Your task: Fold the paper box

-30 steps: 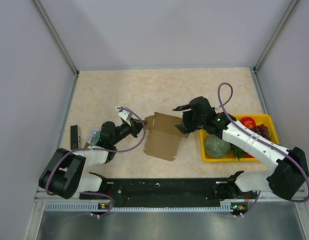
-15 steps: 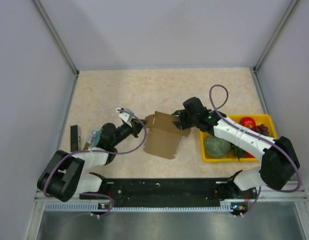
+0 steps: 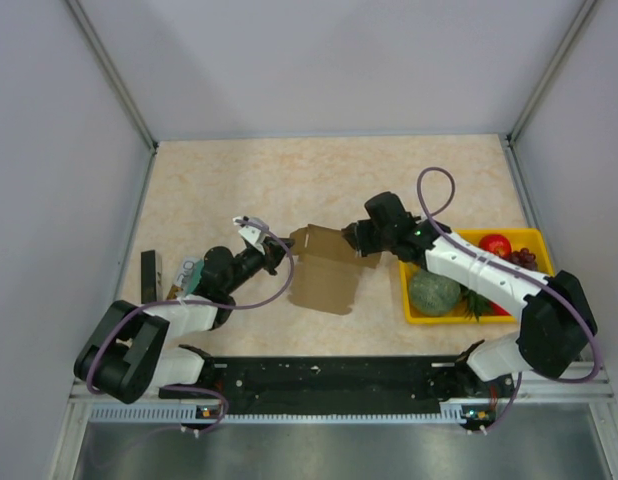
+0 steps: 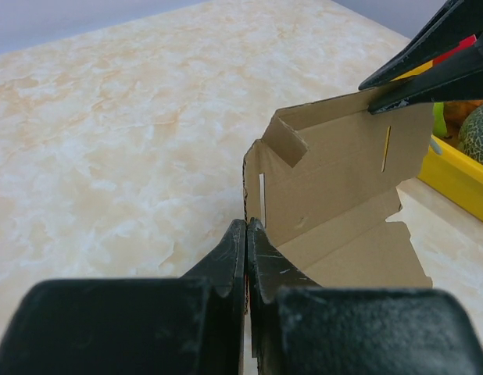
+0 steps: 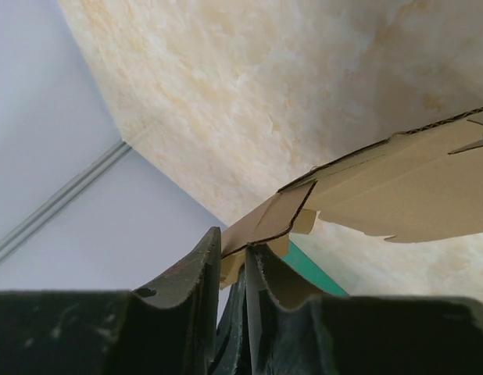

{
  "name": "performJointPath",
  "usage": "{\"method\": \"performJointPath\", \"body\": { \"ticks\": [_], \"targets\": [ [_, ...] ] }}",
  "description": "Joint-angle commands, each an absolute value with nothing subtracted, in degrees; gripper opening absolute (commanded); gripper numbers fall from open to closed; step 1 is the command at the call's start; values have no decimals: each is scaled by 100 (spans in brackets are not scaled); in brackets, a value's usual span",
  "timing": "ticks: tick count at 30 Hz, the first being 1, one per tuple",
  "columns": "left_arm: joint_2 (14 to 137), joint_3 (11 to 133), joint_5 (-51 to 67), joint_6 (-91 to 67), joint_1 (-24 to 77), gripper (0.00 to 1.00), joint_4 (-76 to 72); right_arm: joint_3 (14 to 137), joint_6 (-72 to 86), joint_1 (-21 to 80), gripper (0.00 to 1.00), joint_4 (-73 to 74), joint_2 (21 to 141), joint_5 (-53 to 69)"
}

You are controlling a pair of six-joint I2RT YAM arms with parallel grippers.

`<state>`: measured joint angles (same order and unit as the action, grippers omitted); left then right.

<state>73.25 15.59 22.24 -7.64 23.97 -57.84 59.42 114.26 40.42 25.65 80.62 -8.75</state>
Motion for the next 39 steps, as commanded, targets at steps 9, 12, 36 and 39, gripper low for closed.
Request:
{"method": "performJointPath", "body": {
  "ticks": [9, 12, 36, 39],
  "targets": [
    [6901, 1512, 1522, -1176, 2435, 18, -5582, 6004, 12156, 4157, 0, 1856, 8174, -1309],
    [6550, 1485, 1486, -1607, 2435, 38, -5064, 5494, 11708, 4210, 0, 831, 8043, -1651],
    [4649, 1758, 712, -3797, 1802, 38, -1028, 3103, 8710, 4184, 0, -5023, 9103, -1364],
    [4991, 1916, 721, -3727, 1696, 36, -1290, 3059, 8657, 4175, 0, -5623, 9526, -1152]
  ]
}}
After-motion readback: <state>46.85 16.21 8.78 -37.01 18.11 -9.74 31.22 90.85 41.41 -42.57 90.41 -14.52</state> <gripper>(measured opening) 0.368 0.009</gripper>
